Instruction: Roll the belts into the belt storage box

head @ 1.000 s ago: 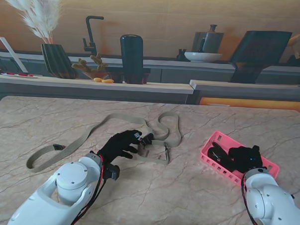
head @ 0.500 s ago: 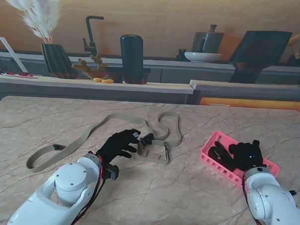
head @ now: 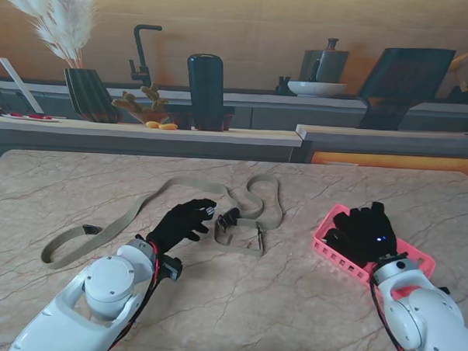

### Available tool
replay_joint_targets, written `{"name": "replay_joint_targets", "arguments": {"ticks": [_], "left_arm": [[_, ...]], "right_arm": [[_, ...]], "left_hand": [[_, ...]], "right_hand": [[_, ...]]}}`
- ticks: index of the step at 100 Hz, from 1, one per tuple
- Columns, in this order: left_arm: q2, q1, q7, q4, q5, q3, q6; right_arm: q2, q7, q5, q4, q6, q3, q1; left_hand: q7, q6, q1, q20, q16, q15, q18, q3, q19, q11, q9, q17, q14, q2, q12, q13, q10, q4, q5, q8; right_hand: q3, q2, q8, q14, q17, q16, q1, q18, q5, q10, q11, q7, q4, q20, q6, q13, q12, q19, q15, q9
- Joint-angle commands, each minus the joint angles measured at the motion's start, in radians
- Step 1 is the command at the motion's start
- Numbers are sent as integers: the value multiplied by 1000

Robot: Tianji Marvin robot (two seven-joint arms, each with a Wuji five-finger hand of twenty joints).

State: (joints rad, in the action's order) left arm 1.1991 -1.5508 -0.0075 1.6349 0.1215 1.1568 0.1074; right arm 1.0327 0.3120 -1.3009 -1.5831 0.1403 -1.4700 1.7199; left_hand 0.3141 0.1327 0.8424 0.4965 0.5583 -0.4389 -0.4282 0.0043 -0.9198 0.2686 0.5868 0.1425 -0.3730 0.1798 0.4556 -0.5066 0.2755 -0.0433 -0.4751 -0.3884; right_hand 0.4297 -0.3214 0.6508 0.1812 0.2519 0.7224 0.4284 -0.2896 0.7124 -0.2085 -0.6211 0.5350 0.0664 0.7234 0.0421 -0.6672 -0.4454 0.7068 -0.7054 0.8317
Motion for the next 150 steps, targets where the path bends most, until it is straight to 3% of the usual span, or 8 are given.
{"name": "replay_joint_targets", "arguments": {"ticks": [1, 29, 43, 59, 73, 93, 104, 150], "left_arm": [[-6, -3, 3, -9, -2, 3, -10], [-19, 7, 42, -36, -195, -2, -50], [-19, 10, 57, -43, -226, -4, -60], [-22, 12, 59, -49, -257, -5, -62], [-21, 15, 65, -53, -264, -7, -58], [-20, 18, 67, -57, -262, -9, -51], [-19, 18, 67, -58, -260, -8, -52], [-17, 24, 68, -67, -246, -9, -49]], "right_arm": [[6, -28, 12, -51, 29, 29, -16], [16, -210, 197, -29, 117, 184, -205], [19, -242, 264, 85, 112, 306, -354], [33, -282, 373, 234, 73, 451, -524], [58, -256, 463, 398, 67, 591, -671], [121, -258, 661, 563, 2, 753, -798], [149, -256, 725, 644, 5, 818, -845], [206, -243, 781, 793, 63, 959, -927]], "left_hand": [[-11, -46, -13, -24, -18, 16, 52, -14, 17, -20, 17, -11, 45, 32, -7, 13, -35, 23, -16, -14], [-7, -51, -14, -30, -34, 49, 55, -6, 56, -28, 14, -30, 72, 63, -14, 27, -49, 25, -21, -20], [-2, -53, -9, -27, -34, 51, 47, -2, 59, -26, 13, -27, 74, 58, -13, 21, -51, 24, -24, -23], [3, -54, -7, -19, -31, 48, 38, -1, 54, -22, 17, -21, 72, 51, -13, 13, -53, 23, -28, -25], [6, -54, -3, -13, -28, 46, 33, 0, 48, -20, 21, -19, 72, 44, -12, 9, -52, 22, -32, -26], [8, -53, 2, -9, -24, 42, 31, -1, 45, -17, 24, -18, 68, 37, -11, 5, -55, 21, -37, -26], [9, -55, 2, -7, -22, 38, 31, -3, 43, -16, 27, -17, 68, 36, -10, 1, -54, 21, -38, -26], [10, -56, 4, -2, -14, 25, 28, -6, 35, -13, 30, -13, 63, 28, -9, -9, -55, 21, -40, -26]], "right_hand": [[32, -30, -13, -21, 13, -20, -3, -5, -54, 2, 17, -20, -36, -20, 15, -1, 14, 32, 29, -38], [66, -141, -34, -56, 47, -73, 64, 39, -229, 32, 81, -78, -36, -51, 16, -2, 33, 51, 128, -121], [78, -176, -40, -67, 51, -99, 102, 52, -286, 50, 107, -70, -33, -63, 95, -1, 48, 45, 175, -140], [269, -229, -62, -72, 43, -118, 86, 57, -364, 64, 138, 18, -4, -63, 247, 12, 62, 26, 221, -183], [334, -235, -66, -87, 51, -117, 91, 62, -366, 80, 118, 75, 7, -57, 289, -1, 59, 24, 218, -168], [350, -270, -128, -85, 17, -119, -9, 49, -347, 72, 104, 32, 16, -57, 83, 28, 63, 8, 218, -181], [243, -278, -145, -84, -21, -155, -10, 47, -345, 65, 127, -35, 24, -64, 9, 71, 72, -37, 279, -224], [156, -309, -152, -57, -155, -363, -49, 88, -407, 42, 275, -155, 13, -157, -61, 319, 148, -292, 568, -427]]}}
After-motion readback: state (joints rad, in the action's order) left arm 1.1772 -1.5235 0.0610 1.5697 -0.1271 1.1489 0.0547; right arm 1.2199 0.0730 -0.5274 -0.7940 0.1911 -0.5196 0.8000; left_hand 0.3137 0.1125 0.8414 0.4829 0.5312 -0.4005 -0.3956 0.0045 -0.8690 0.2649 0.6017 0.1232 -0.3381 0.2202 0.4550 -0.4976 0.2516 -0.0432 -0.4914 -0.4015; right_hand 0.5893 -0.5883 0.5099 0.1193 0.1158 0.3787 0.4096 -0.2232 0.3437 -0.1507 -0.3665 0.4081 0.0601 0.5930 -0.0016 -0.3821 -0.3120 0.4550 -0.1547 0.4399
